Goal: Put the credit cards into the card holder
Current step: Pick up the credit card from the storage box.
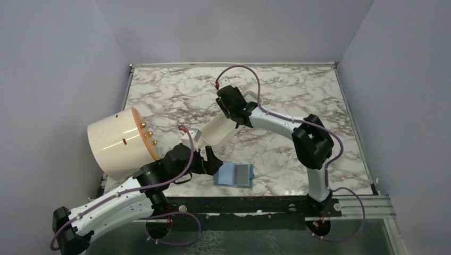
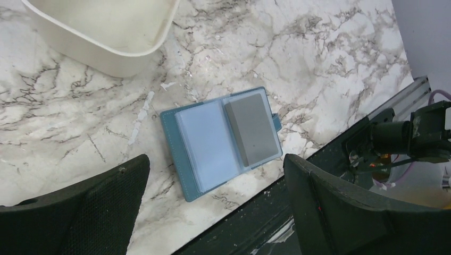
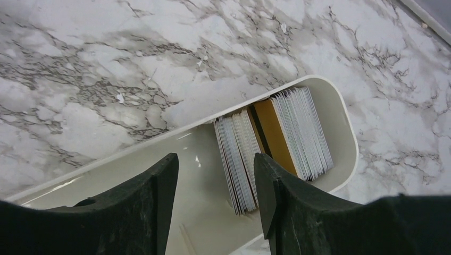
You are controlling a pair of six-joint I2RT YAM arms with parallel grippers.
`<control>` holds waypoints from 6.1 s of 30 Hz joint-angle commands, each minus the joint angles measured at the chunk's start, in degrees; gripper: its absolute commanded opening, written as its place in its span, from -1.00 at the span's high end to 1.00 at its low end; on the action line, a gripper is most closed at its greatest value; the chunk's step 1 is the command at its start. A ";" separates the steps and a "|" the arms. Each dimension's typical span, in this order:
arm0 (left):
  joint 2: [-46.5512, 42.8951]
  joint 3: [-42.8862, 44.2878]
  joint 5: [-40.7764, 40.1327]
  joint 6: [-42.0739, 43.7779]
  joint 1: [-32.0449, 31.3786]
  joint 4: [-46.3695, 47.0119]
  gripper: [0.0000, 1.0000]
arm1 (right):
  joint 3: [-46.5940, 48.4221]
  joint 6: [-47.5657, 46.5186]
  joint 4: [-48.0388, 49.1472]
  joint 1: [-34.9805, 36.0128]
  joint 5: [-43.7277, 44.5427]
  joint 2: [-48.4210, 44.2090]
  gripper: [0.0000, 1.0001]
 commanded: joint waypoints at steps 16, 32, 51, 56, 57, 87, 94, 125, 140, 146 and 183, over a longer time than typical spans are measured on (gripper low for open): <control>-2.14 0.69 -5.83 0.84 0.10 -1.95 -0.98 | 4.23 -8.08 0.29 -2.09 13.20 10.50 0.02; -2.45 0.70 -5.71 0.75 0.04 -2.01 -0.98 | 5.36 -9.98 1.16 -2.09 12.47 8.15 0.36; -2.43 0.34 -5.21 1.10 0.07 -1.37 -0.98 | 7.67 -11.28 0.65 -2.25 10.57 9.81 0.65; -2.46 0.17 -5.18 0.93 0.06 -1.33 -0.98 | 7.47 -10.67 0.01 -2.25 10.07 9.18 0.84; -2.42 0.15 -5.17 0.93 0.08 -1.33 -0.98 | 7.43 -10.46 -0.19 -2.25 9.82 8.85 0.88; -1.31 0.44 -4.11 1.02 0.07 -1.30 -0.98 | 5.53 -8.79 -2.65 -2.25 4.61 9.13 0.05; -1.33 0.27 -4.28 1.01 0.11 -1.37 -0.98 | 7.16 -7.63 -5.80 -2.17 0.86 5.93 0.05; -0.84 0.61 -4.19 1.37 0.09 -1.22 -0.98 | 5.26 -10.96 -1.61 -2.16 10.07 9.11 0.23; -0.44 0.40 -3.74 1.28 0.08 -1.04 -0.98 | 6.56 -12.42 -1.75 -2.16 10.09 9.88 0.29; -0.68 0.25 -3.75 1.11 0.06 -1.05 -0.98 | 6.42 -12.77 -1.53 -2.17 10.95 10.13 0.16; 0.19 0.16 -3.59 1.10 0.03 -0.91 -0.98 | 4.32 -11.45 -0.96 -2.25 8.49 6.55 0.88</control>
